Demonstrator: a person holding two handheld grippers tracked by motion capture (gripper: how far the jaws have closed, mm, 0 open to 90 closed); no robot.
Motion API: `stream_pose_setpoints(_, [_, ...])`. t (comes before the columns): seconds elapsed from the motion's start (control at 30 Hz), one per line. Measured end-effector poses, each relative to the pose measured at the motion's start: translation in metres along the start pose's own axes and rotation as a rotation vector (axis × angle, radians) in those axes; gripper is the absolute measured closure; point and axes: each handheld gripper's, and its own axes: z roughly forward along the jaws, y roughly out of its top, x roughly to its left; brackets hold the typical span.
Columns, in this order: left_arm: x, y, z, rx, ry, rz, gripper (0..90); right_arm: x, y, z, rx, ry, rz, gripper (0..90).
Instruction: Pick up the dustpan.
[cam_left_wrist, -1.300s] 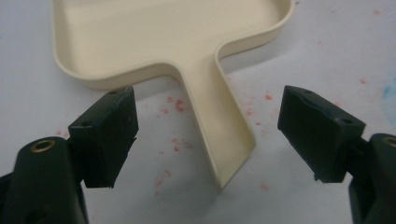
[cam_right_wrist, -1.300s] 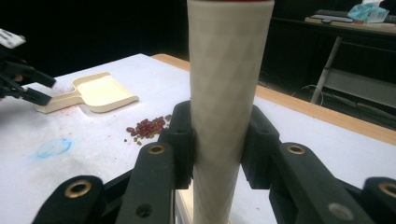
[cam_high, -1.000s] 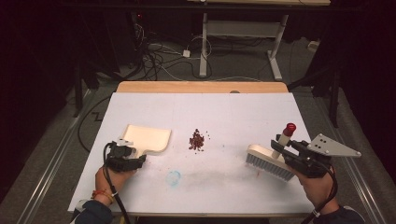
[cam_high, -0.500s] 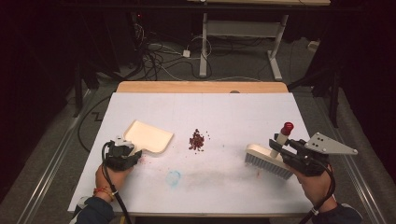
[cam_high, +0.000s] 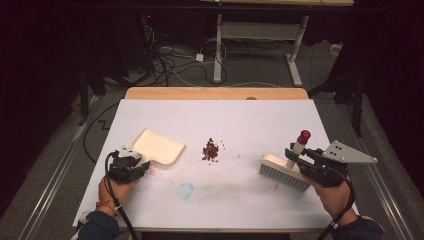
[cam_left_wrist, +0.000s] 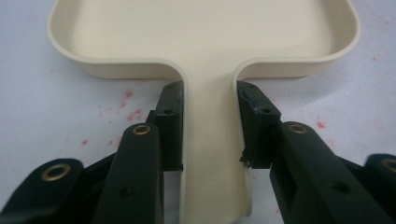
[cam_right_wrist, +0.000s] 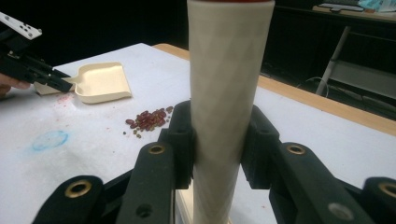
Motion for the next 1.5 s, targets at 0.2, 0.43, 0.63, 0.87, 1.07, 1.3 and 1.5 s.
stream_pose_setpoints(0.2, [-0.003,0.000,-0.012,-0.012,0.001,0.045,63.6,-0.001,-0.001,0.000,0.000,0.000,-0.002,69.9])
stream_pose_setpoints(0.43, [-0.007,-0.001,-0.020,-0.025,-0.002,0.083,63.7,-0.001,0.000,0.003,-0.004,0.013,-0.003,69.9])
stream_pose_setpoints(0.63, [-0.012,-0.003,-0.023,-0.020,-0.012,0.104,63.7,0.000,0.000,0.004,0.001,0.018,-0.004,69.9])
stream_pose_setpoints(0.87, [-0.017,-0.006,-0.030,-0.027,-0.034,0.112,63.8,0.000,0.002,0.008,-0.003,0.024,-0.004,69.9])
stream_pose_setpoints(1.07, [-0.023,-0.009,-0.032,0.003,-0.057,0.141,63.7,-0.002,0.001,0.016,0.015,0.038,-0.006,69.9])
stream_pose_setpoints(1.3, [-0.031,-0.010,-0.036,0.012,-0.084,0.166,63.7,-0.003,0.000,0.020,0.013,0.041,0.007,69.9])
stream_pose_setpoints(1.5, [-0.040,-0.011,-0.039,0.047,-0.090,0.215,63.6,-0.004,0.000,0.023,0.001,0.062,0.024,69.9])
